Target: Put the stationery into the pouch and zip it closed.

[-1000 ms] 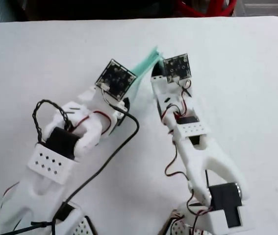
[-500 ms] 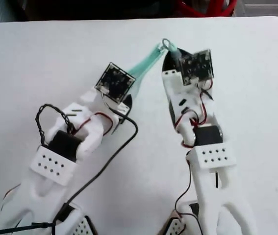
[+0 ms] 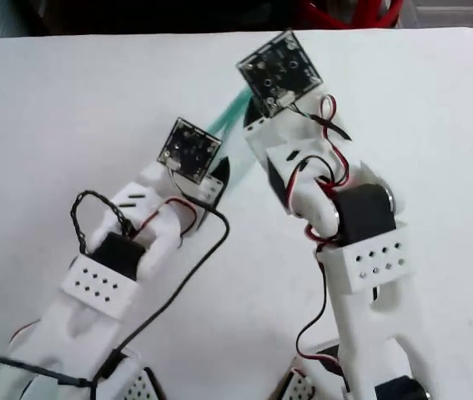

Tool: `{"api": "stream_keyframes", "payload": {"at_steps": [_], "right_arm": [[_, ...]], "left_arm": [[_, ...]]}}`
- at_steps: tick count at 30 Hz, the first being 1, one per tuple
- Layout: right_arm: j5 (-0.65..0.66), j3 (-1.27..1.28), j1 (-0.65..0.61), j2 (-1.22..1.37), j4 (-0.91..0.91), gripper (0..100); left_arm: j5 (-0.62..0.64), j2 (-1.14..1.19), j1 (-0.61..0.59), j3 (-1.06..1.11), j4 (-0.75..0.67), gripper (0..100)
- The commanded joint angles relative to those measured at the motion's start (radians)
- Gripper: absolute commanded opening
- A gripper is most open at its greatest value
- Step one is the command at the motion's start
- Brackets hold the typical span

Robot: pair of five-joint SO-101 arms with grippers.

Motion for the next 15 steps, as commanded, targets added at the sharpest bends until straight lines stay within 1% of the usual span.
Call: {"api": "stream_keyframes", "payload": {"at_steps": [1,6,9,13,15], "right_arm": [[0.051,-0.172,-0.076,0.039,0.142,1.9],[0.123,-0.313,-0.163,0.119,0.315,1.9],[0.172,-0.384,-0.217,0.156,0.389,1.9],[0.236,-0.457,-0.312,0.182,0.484,1.9],[0.253,-0.506,-0.335,0.185,0.521,1.9]], "left_arm": [[0.051,0.01,0.021,0.0,-0.043,11],[0.051,0.01,0.021,-0.005,-0.046,11],[0.051,0.01,0.021,-0.006,-0.046,10],[0.049,0.01,0.021,-0.006,-0.048,7],[0.049,0.01,0.021,-0.006,-0.048,7]]}}
